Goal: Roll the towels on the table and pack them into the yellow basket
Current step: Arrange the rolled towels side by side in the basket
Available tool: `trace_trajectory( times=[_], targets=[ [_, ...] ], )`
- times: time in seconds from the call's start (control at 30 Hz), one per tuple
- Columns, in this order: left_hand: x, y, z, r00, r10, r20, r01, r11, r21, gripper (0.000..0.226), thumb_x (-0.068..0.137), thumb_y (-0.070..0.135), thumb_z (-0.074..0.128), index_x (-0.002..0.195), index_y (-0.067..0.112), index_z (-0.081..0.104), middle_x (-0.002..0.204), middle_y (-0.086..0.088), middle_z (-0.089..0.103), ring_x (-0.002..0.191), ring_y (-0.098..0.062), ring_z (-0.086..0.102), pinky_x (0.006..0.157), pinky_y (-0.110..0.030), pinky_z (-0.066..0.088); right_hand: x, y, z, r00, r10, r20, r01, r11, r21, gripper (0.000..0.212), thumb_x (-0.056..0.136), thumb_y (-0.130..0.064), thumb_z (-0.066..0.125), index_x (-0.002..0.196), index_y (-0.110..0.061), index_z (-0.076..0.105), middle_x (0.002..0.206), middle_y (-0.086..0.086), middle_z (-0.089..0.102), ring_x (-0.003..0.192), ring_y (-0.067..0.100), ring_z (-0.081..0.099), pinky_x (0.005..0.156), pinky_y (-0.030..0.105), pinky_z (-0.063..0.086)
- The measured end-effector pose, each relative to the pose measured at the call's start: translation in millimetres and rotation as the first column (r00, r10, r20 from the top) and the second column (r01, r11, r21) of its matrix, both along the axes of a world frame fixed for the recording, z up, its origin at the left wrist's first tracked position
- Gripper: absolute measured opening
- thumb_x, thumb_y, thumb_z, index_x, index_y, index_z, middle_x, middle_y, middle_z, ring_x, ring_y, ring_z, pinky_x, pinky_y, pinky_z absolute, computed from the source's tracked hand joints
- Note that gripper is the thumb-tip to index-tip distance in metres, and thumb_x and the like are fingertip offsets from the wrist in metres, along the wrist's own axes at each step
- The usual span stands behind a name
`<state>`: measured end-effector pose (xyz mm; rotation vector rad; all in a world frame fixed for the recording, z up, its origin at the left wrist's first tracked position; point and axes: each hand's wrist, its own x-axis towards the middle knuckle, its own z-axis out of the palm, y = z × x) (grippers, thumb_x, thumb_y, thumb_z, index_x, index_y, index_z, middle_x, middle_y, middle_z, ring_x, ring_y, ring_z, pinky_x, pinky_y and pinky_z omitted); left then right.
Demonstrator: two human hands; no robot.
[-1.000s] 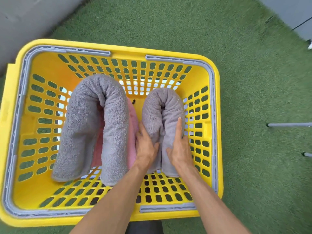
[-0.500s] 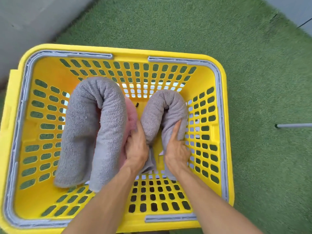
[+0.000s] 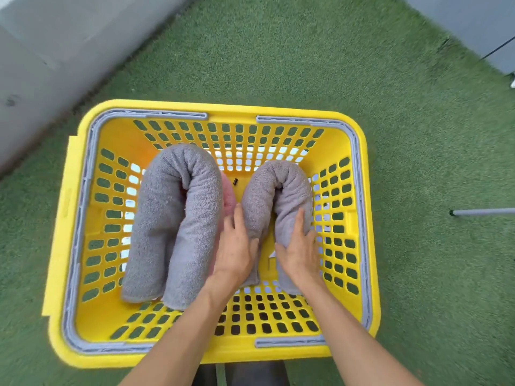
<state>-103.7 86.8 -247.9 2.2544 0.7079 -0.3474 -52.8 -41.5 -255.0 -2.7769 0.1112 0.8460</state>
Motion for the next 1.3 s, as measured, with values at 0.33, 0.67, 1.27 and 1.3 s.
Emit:
trace_trajectory(
  times=[0.33, 0.67, 1.27, 1.3],
  targets=[
    [-58, 122, 55, 0.938, 0.346, 0.037, -0.346, 0.920, 0.186, 0.072, 0.086, 0.018, 0.068, 0.144, 0.010, 0.025, 0.136, -0.024, 0.041, 0.123, -0.041, 0.041, 0.099, -0.051, 0.038, -57, 121, 50, 0.988, -0.058, -0.141, 0.125, 0.837, 0.532, 0.104, 0.074, -0.065, 0.064, 0.151, -0.035, 0.000, 0.144, 0.004, 0.046, 0.127, 0.021, 0.047, 0.101, 0.036, 0.043],
    [-61, 94, 59, 0.922, 0.379, 0.079, -0.385, 0.918, 0.095, 0.058, 0.086, 0.031, 0.066, 0.134, 0.012, 0.039, 0.120, -0.014, 0.059, 0.101, -0.033, 0.058, 0.076, -0.039, 0.046, -59, 104, 48, 0.991, -0.062, 0.115, 0.006, 0.900, 0.437, 0.090, 0.088, -0.024, 0.062, 0.153, -0.030, 0.001, 0.142, 0.006, 0.045, 0.123, 0.025, 0.050, 0.096, 0.036, 0.044],
    [-2, -21, 12, 0.994, -0.054, 0.092, 0.042, 0.990, 0.135, 0.085, 0.086, 0.031, 0.064, 0.152, 0.012, 0.014, 0.153, -0.017, 0.025, 0.139, -0.032, 0.028, 0.113, -0.042, 0.030, -15, -10, 44, 0.954, 0.166, 0.249, -0.166, 0.986, -0.025, 0.099, 0.088, -0.024, 0.064, 0.153, -0.021, -0.011, 0.159, 0.016, -0.012, 0.146, 0.036, 0.009, 0.113, 0.045, 0.034],
    [0, -21, 10, 0.989, -0.117, 0.095, 0.098, 0.979, 0.179, 0.087, 0.087, 0.031, 0.062, 0.153, 0.013, 0.009, 0.157, -0.018, 0.016, 0.144, -0.031, 0.020, 0.116, -0.041, 0.026, -17, -10, 42, 0.952, 0.204, 0.226, -0.206, 0.978, -0.013, 0.099, 0.089, -0.025, 0.062, 0.152, -0.021, -0.014, 0.158, 0.015, -0.021, 0.148, 0.034, -0.004, 0.117, 0.046, 0.025]
  ],
)
